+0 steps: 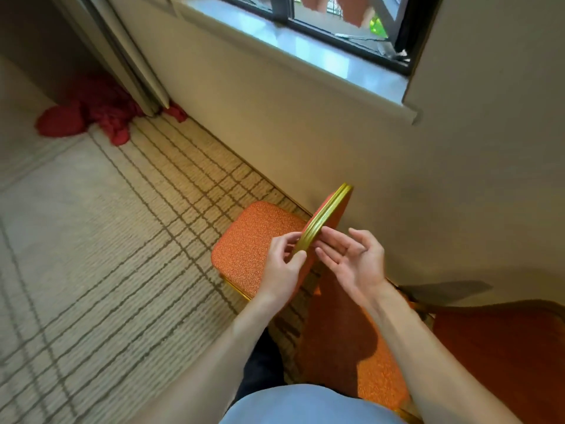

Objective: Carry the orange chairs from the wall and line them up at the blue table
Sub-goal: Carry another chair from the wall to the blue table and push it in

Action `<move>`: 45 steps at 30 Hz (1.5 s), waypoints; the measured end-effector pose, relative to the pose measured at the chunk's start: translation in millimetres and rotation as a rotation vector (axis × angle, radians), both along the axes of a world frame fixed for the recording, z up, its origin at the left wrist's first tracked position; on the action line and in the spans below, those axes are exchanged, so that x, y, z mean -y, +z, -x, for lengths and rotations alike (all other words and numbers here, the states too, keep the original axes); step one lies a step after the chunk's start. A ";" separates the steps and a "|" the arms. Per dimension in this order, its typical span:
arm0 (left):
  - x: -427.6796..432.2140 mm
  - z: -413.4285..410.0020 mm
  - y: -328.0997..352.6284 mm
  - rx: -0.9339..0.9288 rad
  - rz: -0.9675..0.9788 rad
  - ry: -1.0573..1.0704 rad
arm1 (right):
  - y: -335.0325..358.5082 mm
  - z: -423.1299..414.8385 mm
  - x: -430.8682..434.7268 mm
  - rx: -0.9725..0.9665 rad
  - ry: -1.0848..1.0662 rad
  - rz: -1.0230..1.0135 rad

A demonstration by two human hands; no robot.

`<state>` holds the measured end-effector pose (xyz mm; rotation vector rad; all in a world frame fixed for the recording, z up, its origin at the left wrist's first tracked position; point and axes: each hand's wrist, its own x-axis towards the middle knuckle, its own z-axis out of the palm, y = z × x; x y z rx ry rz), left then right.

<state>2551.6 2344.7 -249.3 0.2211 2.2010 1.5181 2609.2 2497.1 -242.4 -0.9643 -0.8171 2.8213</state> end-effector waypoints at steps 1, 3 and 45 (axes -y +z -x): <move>0.7 6.8 -2.0 -0.056 0.069 -0.010 | 3.2 8.3 2.3 -0.012 0.029 -0.024; 1.9 21.9 -6.0 -0.176 0.229 -0.025 | 9.6 25.5 6.6 -0.036 0.088 -0.068; 110.5 406.0 48.3 -0.694 0.714 -0.035 | 33.7 444.9 103.0 -0.101 0.546 -2.079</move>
